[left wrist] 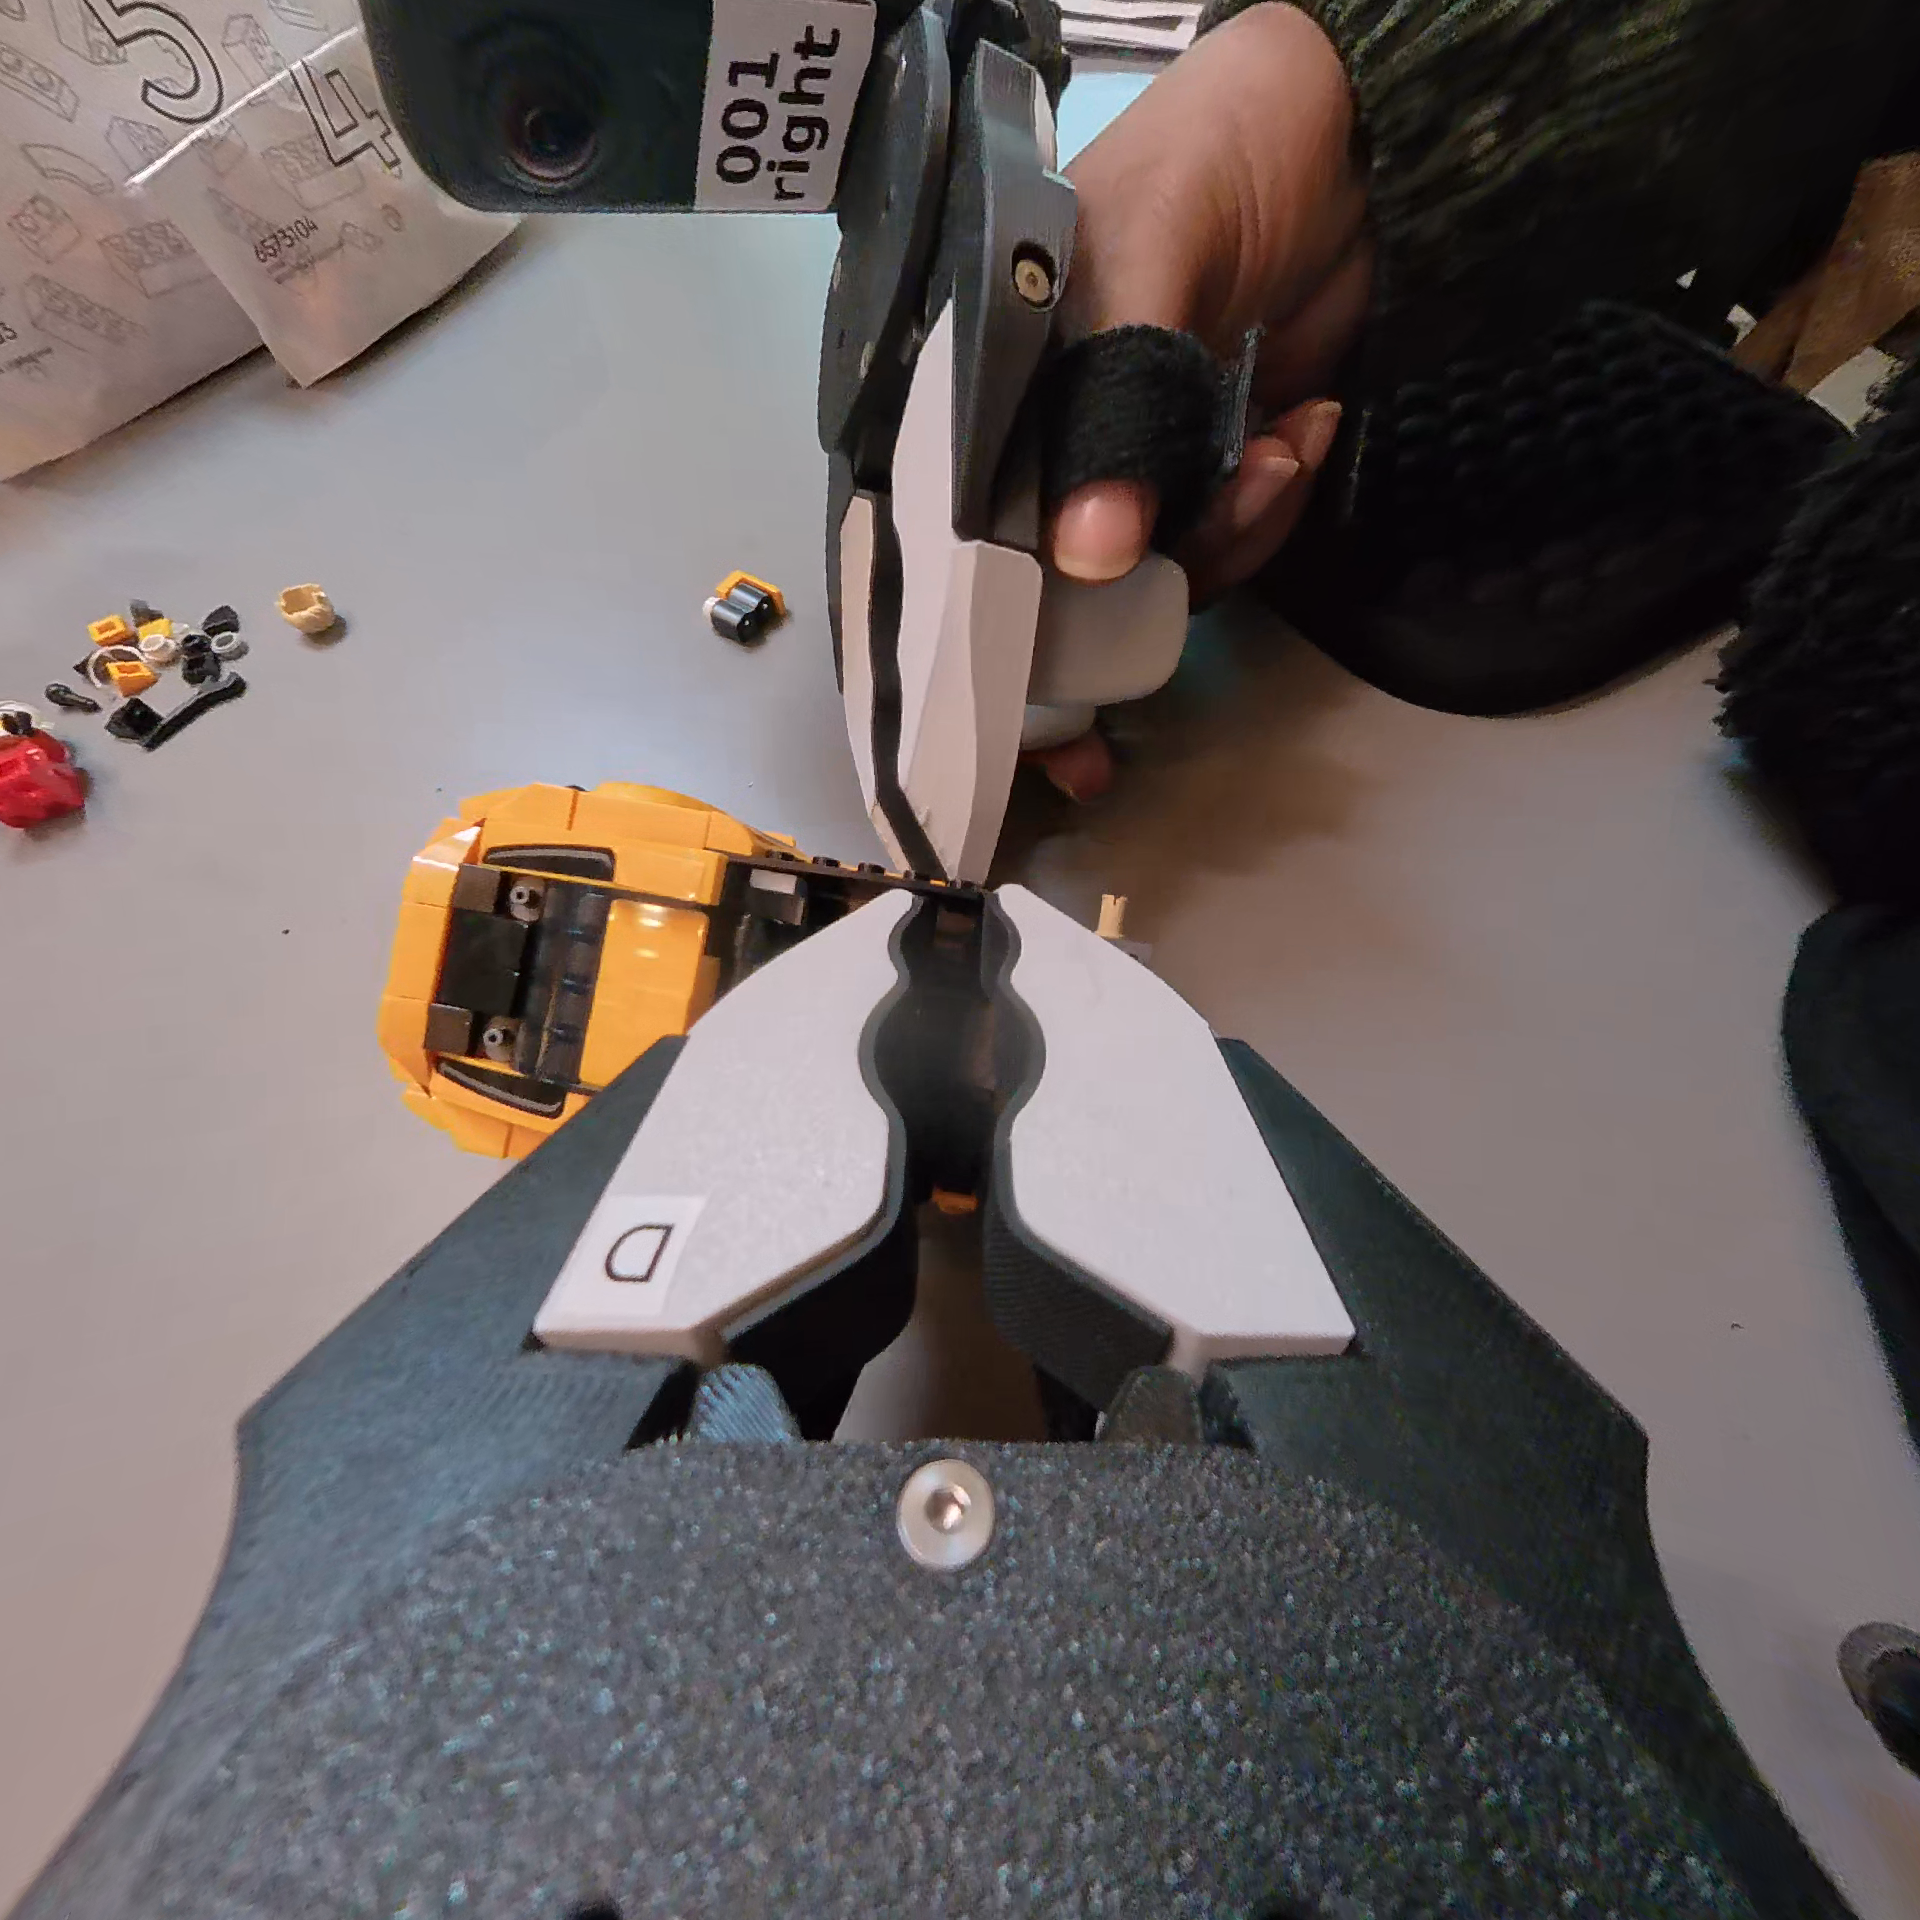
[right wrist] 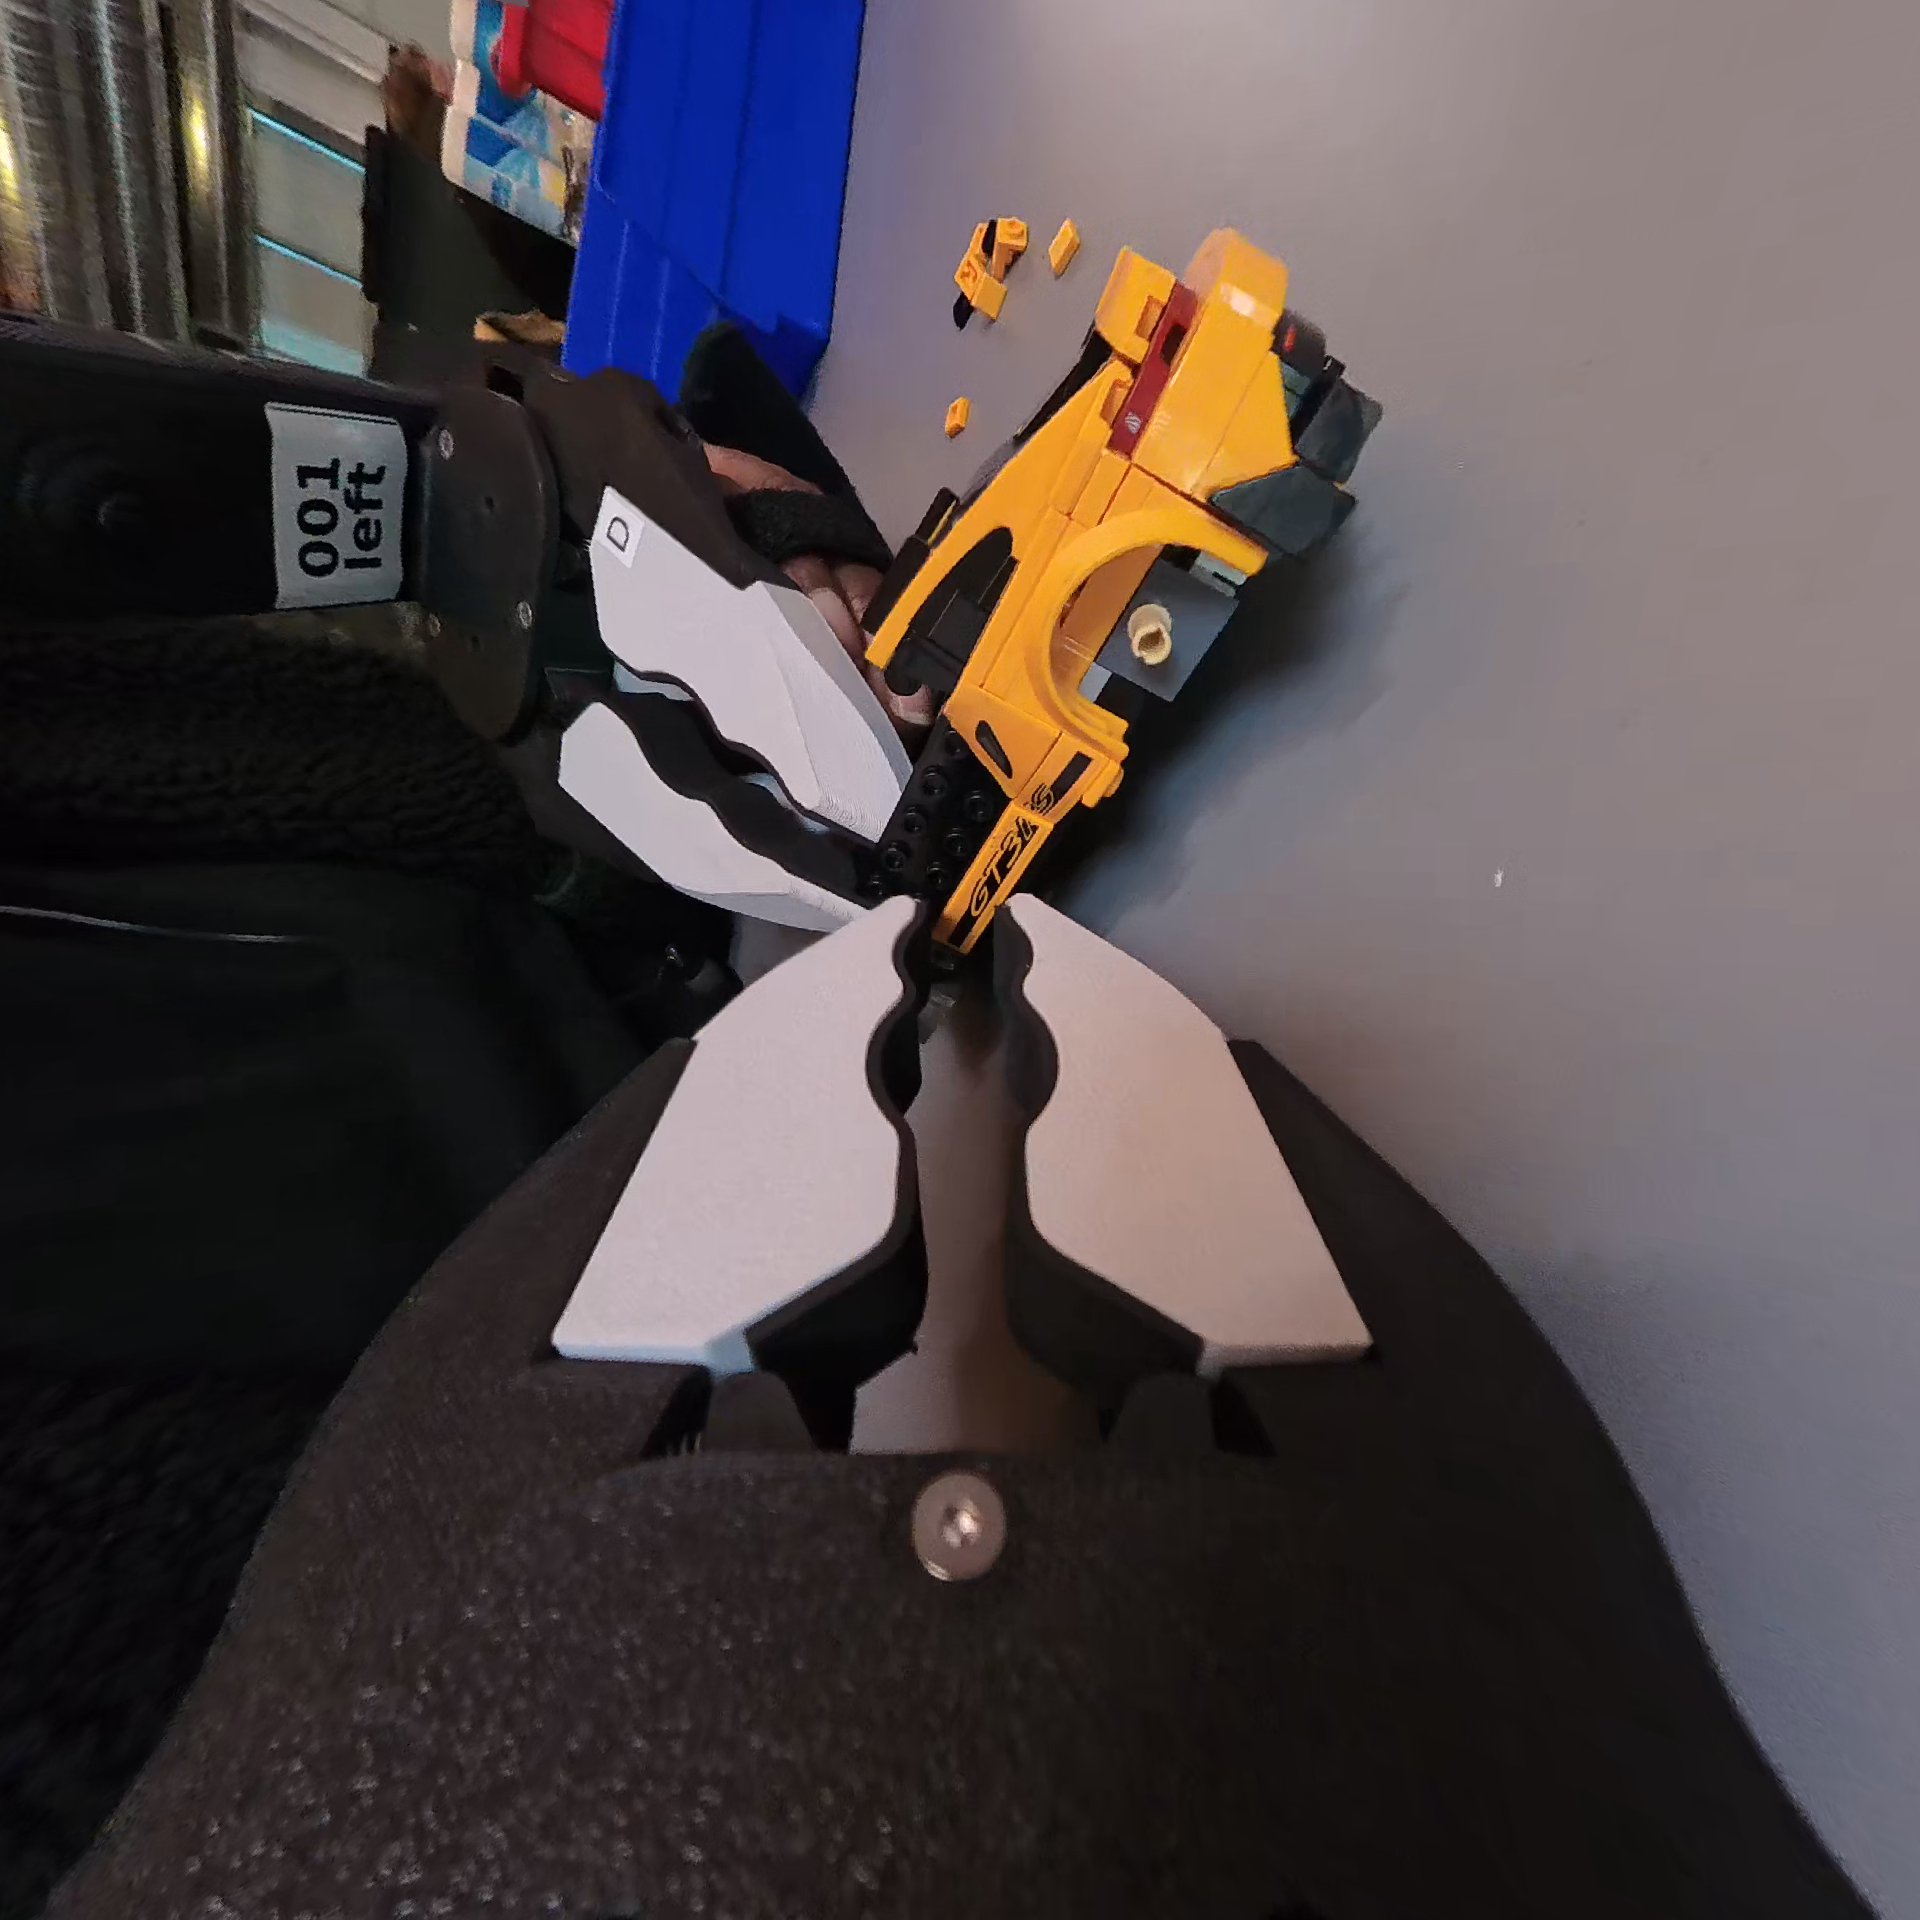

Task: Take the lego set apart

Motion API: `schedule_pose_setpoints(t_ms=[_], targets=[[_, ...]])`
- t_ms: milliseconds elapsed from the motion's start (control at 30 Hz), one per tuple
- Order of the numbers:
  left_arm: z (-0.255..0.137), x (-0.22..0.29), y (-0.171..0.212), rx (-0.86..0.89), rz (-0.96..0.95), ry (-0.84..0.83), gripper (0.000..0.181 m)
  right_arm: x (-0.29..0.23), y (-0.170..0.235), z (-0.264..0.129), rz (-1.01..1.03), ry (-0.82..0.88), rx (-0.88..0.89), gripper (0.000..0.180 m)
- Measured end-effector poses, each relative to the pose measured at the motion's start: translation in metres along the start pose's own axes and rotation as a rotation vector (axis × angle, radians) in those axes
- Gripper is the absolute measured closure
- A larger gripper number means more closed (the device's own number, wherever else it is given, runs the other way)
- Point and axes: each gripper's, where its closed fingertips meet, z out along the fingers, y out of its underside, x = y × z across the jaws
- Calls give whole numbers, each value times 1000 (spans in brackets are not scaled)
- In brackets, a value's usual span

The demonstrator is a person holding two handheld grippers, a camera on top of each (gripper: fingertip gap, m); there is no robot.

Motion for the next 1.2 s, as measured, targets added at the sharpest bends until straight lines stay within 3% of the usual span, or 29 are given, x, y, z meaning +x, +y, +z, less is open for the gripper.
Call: schedule_pose_setpoints(t_ms=[433,700,933,1200], targets=[[0,-2,-3,3,54,-19,173,8,0,0,-62,67,49,180],[-21,-12,-17,65,11,38,147,11,-4,-12,-214,167,86,180],[-41,-30,-3,-12,3,40,148,2,-2,-20,-342,236,125,179],[-37,-26,42,-204,-14,99,140,12,2,-1,-575,509,36,148]])
